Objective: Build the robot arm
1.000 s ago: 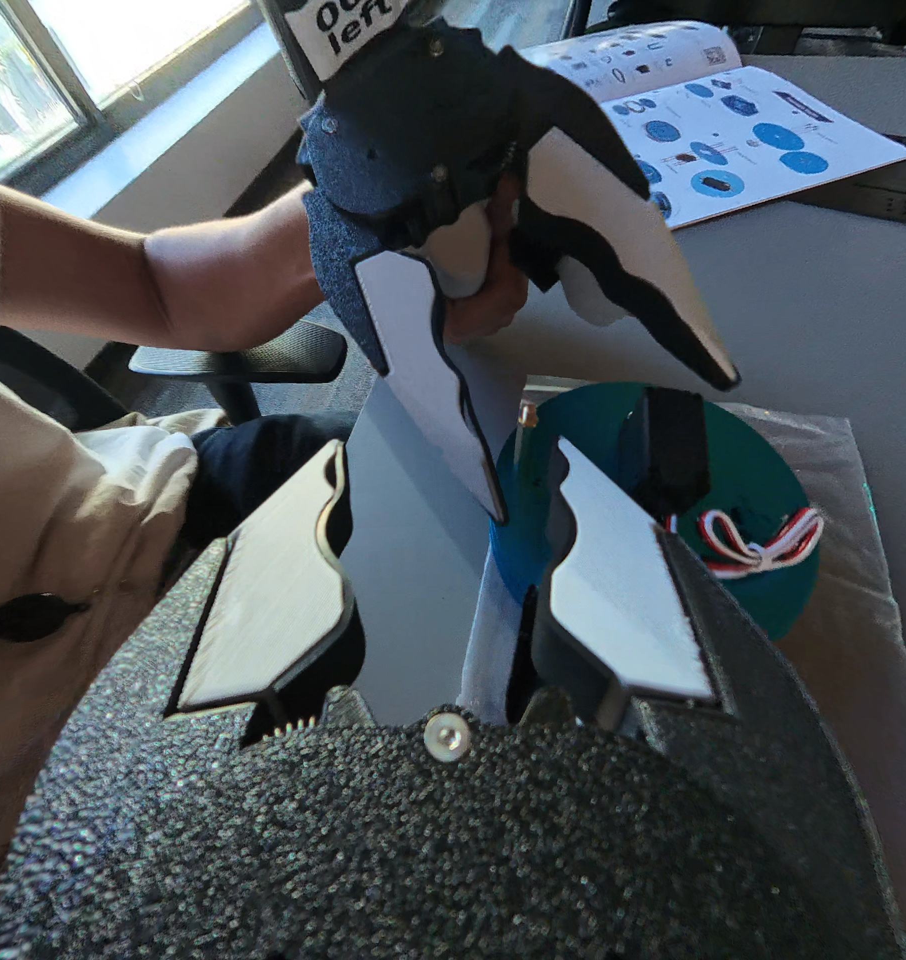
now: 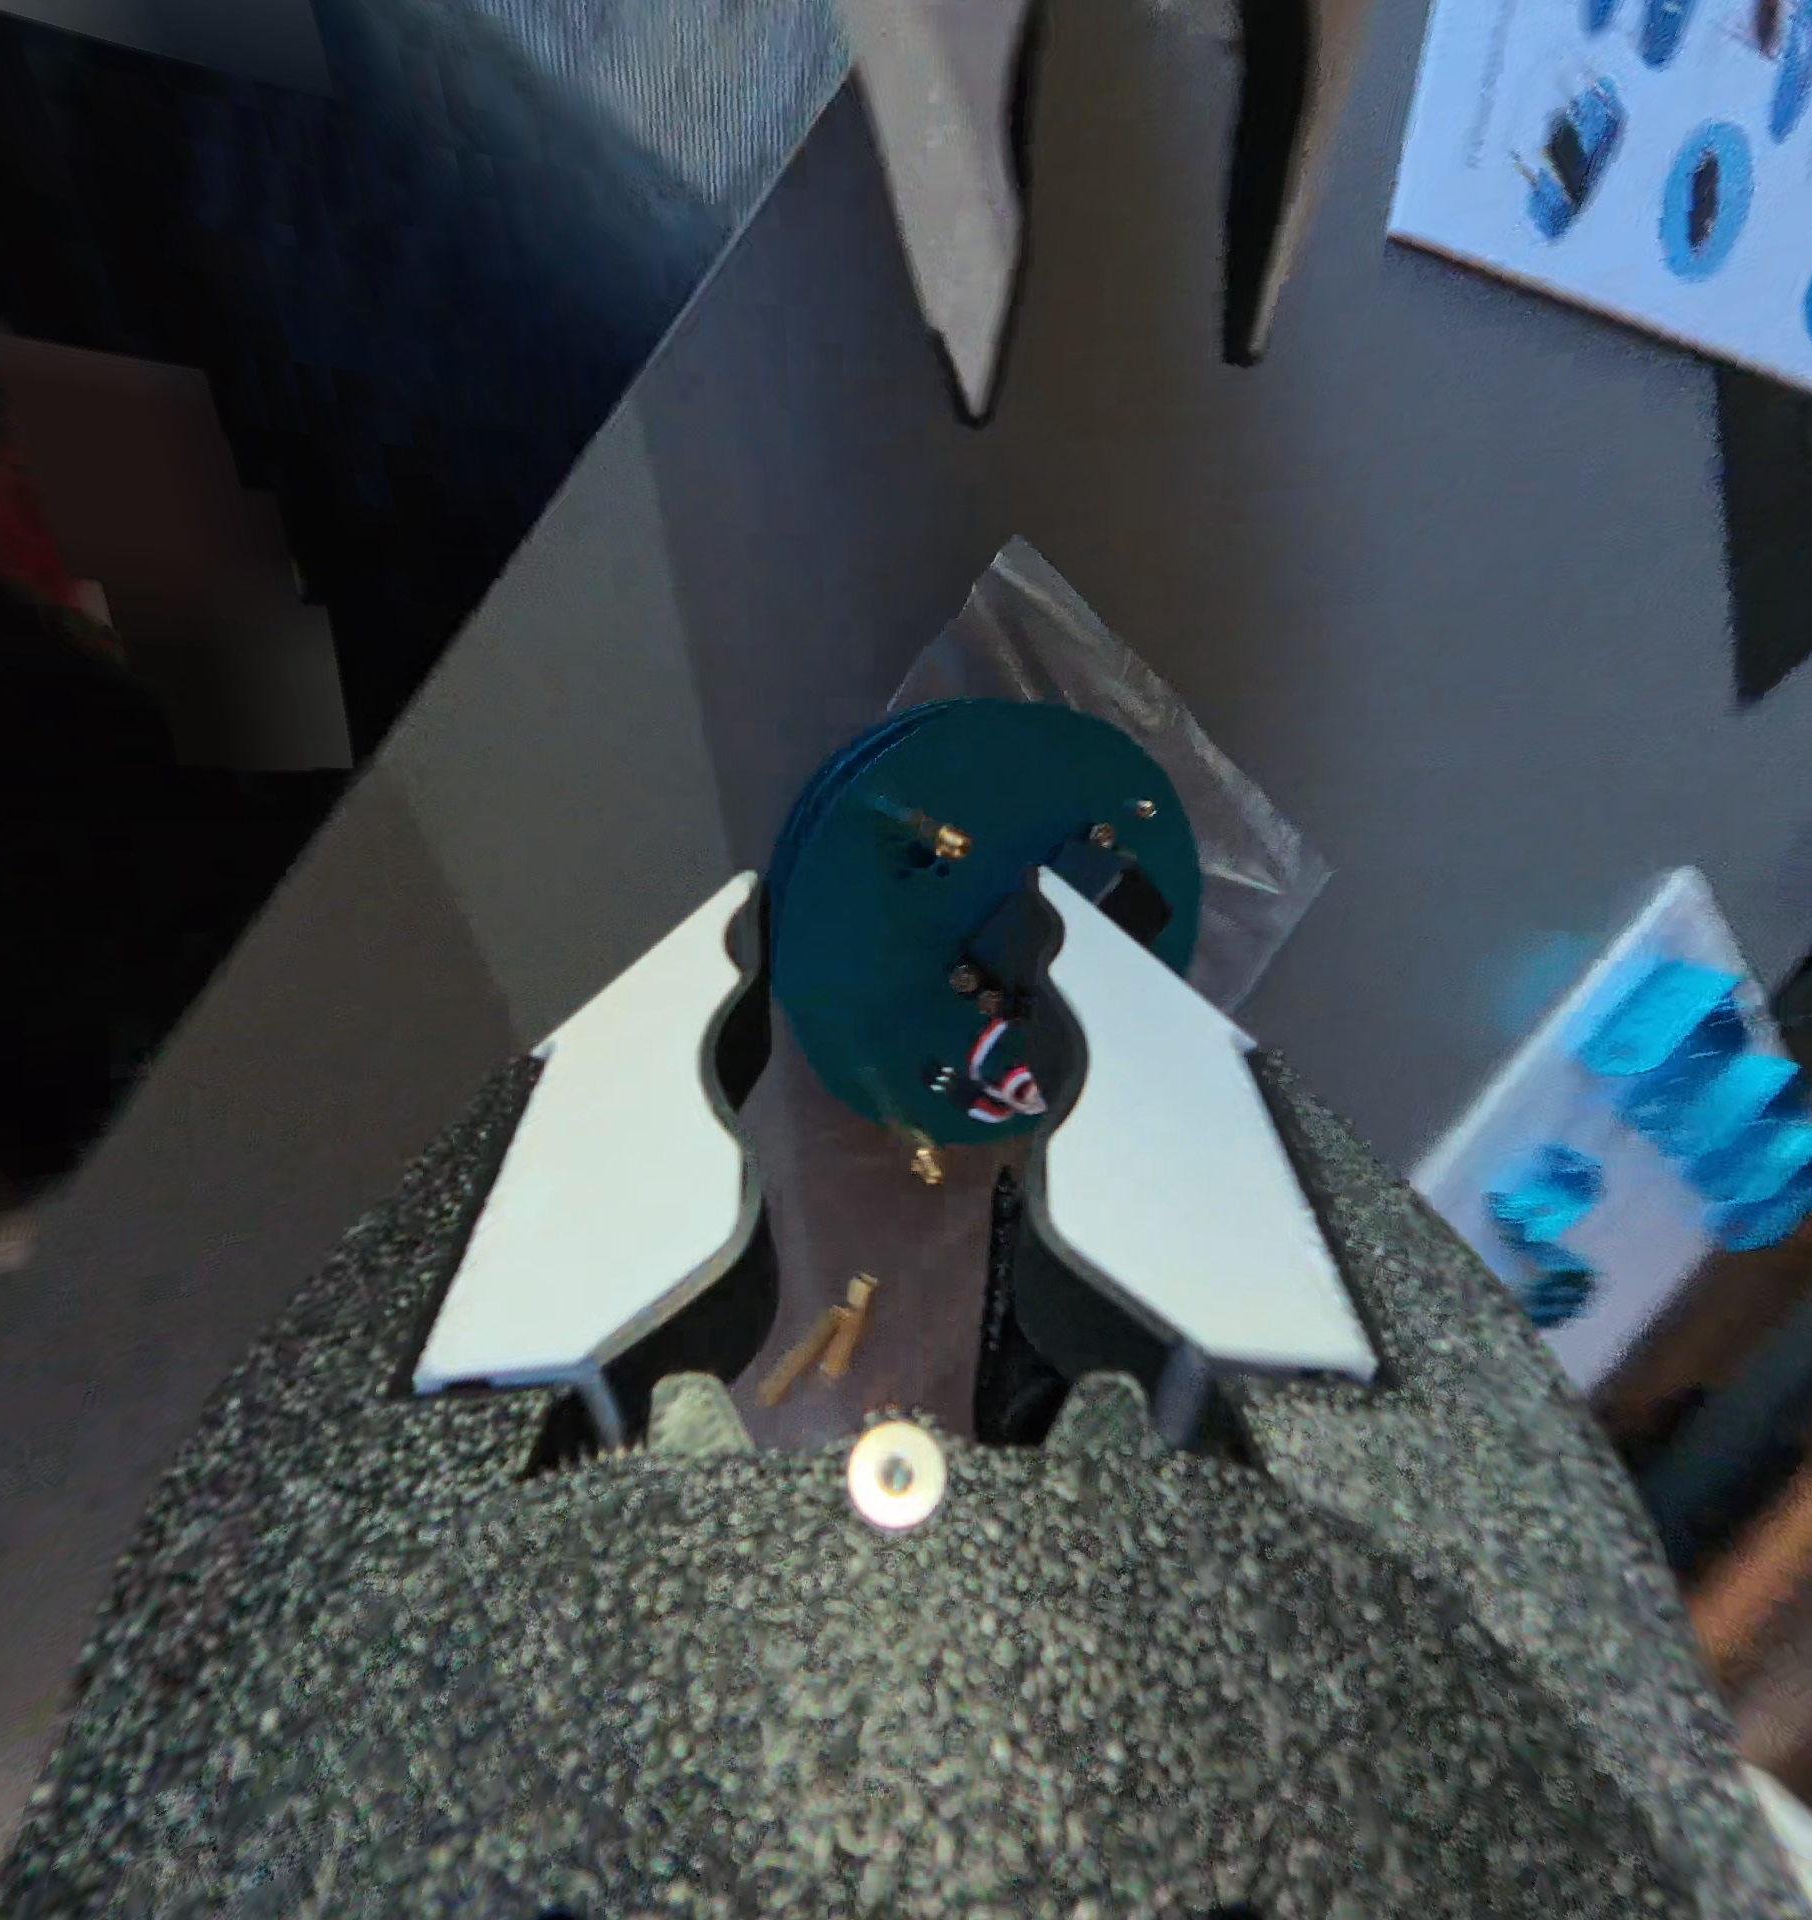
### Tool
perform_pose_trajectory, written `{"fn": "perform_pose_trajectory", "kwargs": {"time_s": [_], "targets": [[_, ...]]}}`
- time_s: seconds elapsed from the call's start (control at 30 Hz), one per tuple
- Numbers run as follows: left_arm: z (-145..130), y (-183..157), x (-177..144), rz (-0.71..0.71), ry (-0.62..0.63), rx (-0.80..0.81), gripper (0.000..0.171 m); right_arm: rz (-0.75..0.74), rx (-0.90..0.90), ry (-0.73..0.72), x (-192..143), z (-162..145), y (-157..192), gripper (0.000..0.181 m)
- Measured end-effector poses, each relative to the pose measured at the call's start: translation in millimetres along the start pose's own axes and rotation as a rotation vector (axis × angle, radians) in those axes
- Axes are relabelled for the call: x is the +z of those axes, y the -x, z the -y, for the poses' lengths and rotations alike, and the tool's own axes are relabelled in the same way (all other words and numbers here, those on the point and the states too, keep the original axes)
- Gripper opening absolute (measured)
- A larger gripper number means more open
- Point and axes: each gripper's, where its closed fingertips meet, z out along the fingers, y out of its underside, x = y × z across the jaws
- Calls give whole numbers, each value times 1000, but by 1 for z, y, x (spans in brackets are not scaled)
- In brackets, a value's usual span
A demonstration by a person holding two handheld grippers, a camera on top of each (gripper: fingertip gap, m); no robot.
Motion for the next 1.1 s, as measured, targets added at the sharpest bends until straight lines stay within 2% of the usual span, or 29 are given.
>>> {"fn": "perform_pose_trajectory", "kwargs": {"time_s": [0.1, 0.2, 0.33, 0.37, 0.4, 0.43, 0.57, 0.63, 0.77, 0.83, 0.87, 0.93, 1.03, 1.1], "targets": [[-3, 7, -4, 19, 12, -8, 49, -15, -295, 202, 9, 4, 0, 42], [-6, 17, -7, 35, -3, -27, 49, -50, -560, 428, 17, -6, -5, 39], [-9, 19, -15, 32, -35, -16, 49, -67, -744, 606, 17, -15, -11, 27], [-8, 19, -17, 36, -42, -8, 49, -71, -771, 626, 17, -16, -12, 25], [-8, 20, -18, 40, -48, -2, 49, -85, -793, 628, 18, -14, -13, 16], [-7, 20, -19, 40, -52, 0, 49, -83, -799, 630, 17, -12, -13, 5], [-4, 20, -18, 31, -59, -12, 49, 0, -659, 663, 15, -15, -7, 4], [-4, 20, -15, 22, -53, -26, 48, 73, -461, 680, 14, -18, -2, 4], [-5, 18, -11, 25, -34, -25, 49, 267, 69, 708, 12, -16, 18, 3], [-6, 19, -11, 33, -23, -35, 49, 304, 204, 720, 11, -15, 20, 3], [-7, 21, -11, 39, -22, -40, 49, 286, 201, 713, 11, -14, 17, 3], [-7, 26, -12, 52, -25, -53, 49, 225, 73, 682, 11, -13, 10, 4], [-10, 33, -14, 59, -28, -86, 48, 73, -289, 612, 15, -6, 1, 30], [-12, 38, -14, 64, -29, -106, 48, 12, -507, 618, 17, -5, 4, 30]]}}
